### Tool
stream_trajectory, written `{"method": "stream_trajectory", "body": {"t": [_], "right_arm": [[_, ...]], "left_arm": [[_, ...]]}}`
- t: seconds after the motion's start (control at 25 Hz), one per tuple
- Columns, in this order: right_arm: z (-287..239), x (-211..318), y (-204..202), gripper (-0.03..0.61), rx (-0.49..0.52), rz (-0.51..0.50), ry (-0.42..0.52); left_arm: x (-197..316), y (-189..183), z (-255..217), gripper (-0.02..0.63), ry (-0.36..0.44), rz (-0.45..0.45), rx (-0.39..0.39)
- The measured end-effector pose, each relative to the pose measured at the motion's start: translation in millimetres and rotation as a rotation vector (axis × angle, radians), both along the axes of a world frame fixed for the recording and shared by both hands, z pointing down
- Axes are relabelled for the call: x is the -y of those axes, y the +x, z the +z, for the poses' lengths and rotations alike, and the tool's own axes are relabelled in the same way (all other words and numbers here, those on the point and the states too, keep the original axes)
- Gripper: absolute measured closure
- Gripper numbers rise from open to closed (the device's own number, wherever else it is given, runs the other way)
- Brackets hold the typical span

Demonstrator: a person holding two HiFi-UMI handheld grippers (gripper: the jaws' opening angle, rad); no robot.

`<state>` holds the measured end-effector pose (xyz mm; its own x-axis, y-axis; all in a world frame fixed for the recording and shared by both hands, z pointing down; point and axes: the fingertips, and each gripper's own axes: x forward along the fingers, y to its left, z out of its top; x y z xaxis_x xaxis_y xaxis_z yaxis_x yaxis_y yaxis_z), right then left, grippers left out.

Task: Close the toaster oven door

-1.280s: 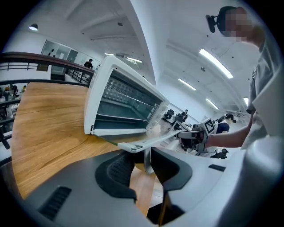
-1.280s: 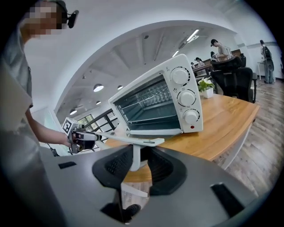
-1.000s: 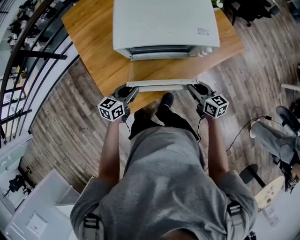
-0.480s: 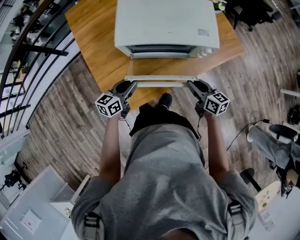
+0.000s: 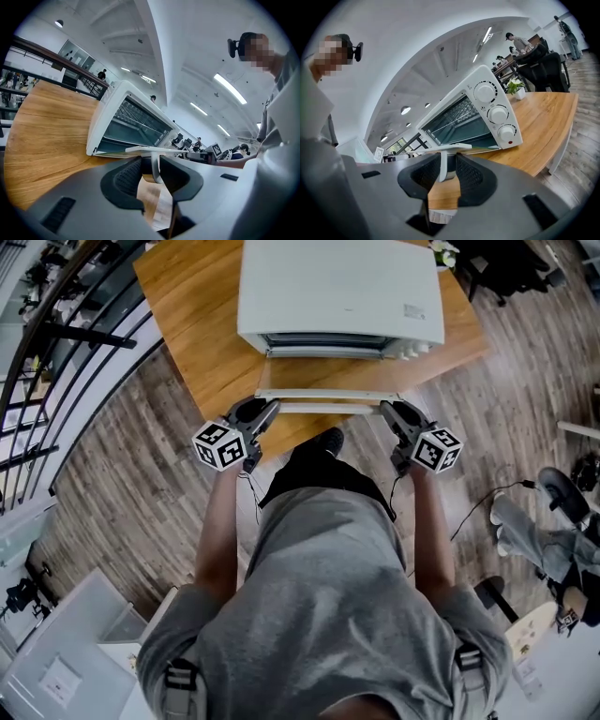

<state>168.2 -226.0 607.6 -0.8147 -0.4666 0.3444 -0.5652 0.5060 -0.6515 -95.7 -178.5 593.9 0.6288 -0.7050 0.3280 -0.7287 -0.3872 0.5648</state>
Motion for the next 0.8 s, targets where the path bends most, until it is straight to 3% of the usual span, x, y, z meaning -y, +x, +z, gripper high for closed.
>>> {"method": "stream_trajectory", "body": {"t": [0.32,0.8], "right_arm": [[-10,11,-3,0.462,0.025,0.019,-0.015],[-31,41,-3,0.453,0.124,0.109,-0.006]], "left_arm": [[11,-3,-12,0.476,0.005,0.02,0.009],[40,-7,-32,0.463,0.017,0.011,-0.103]]}}
